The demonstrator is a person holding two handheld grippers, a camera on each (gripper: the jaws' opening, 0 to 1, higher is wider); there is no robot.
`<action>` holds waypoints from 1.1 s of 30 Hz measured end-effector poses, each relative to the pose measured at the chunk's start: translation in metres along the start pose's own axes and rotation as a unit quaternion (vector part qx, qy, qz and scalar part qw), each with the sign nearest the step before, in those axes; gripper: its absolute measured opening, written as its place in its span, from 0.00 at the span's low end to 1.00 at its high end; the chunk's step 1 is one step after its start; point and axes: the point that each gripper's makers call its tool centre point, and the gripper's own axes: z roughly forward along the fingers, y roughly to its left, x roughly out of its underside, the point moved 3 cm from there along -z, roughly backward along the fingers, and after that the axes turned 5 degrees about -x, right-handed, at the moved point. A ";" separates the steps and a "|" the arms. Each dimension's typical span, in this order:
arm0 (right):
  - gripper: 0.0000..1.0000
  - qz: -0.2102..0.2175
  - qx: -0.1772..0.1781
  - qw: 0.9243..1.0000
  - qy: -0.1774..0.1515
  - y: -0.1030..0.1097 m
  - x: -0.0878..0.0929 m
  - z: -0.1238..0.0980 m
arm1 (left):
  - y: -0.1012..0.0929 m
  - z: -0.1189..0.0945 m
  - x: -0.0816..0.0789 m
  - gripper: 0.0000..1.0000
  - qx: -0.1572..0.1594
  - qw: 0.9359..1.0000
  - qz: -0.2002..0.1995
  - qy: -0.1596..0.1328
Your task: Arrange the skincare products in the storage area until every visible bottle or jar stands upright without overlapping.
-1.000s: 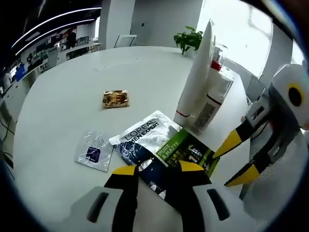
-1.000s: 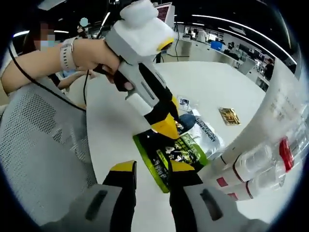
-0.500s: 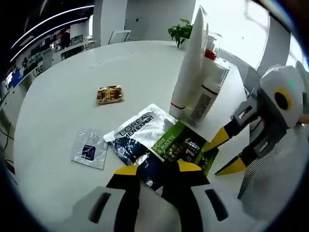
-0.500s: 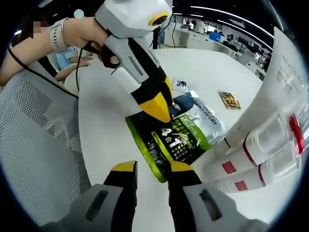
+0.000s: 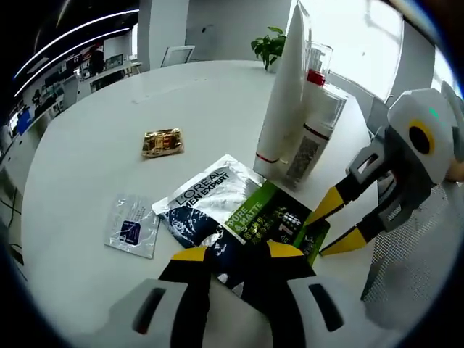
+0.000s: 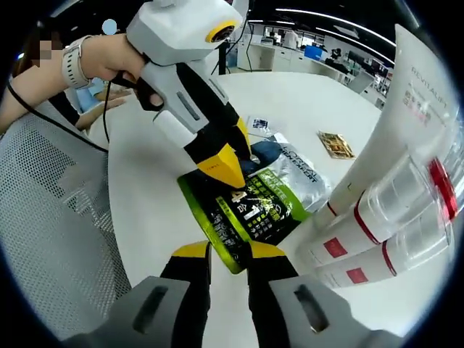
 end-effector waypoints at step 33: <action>0.23 0.009 -0.014 0.999 -0.041 0.004 -0.018 -0.025 | -0.009 -0.025 -0.018 0.30 -0.003 0.999 -0.003 -0.050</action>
